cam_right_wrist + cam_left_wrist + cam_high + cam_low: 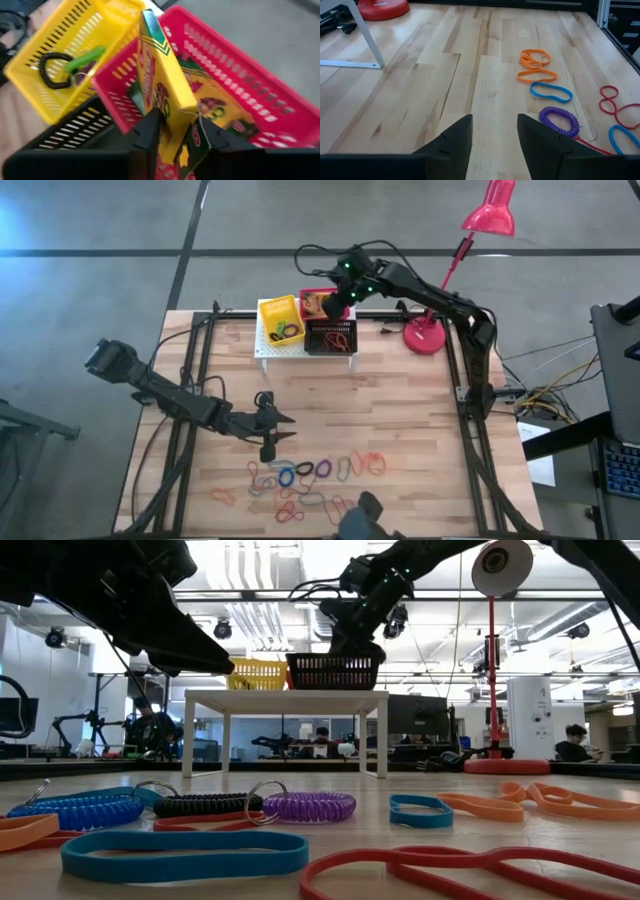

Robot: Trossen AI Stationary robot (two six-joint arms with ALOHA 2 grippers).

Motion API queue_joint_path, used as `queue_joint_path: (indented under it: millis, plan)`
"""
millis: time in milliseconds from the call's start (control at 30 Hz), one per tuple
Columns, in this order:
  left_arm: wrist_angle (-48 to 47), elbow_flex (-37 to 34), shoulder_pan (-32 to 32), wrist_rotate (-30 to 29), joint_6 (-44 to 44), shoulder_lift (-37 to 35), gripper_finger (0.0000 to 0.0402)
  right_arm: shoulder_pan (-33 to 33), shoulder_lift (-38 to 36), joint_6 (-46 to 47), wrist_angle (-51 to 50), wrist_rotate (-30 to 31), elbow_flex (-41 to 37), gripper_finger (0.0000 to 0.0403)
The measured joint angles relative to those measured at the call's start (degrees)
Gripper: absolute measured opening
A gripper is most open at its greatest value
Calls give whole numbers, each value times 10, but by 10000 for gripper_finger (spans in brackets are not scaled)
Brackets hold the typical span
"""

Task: Pick & Place Office Desk Supplies
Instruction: Put the yellow crayon box into the red bin on the shelf, then put the orange rubber band into the black bin on the shelf

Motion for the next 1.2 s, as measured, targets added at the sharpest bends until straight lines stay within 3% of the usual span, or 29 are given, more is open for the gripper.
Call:
queue_joint_path:
  millis: [167,400,600,900,1200]
  plan:
    - [0,0,0,0,0,0,163,0,-7,-15,0,57,-8,131]
    - [0,0,0,0,0,0,163,0,-8,-40,14,63,-7,159]
    - [0,0,0,0,0,0,163,0,-8,-49,18,83,-7,154]
    - [0,0,0,0,0,0,163,9,-11,-87,19,186,-6,137]
    - [-1,0,0,0,-4,0,163,111,-82,-149,22,290,-16,113]
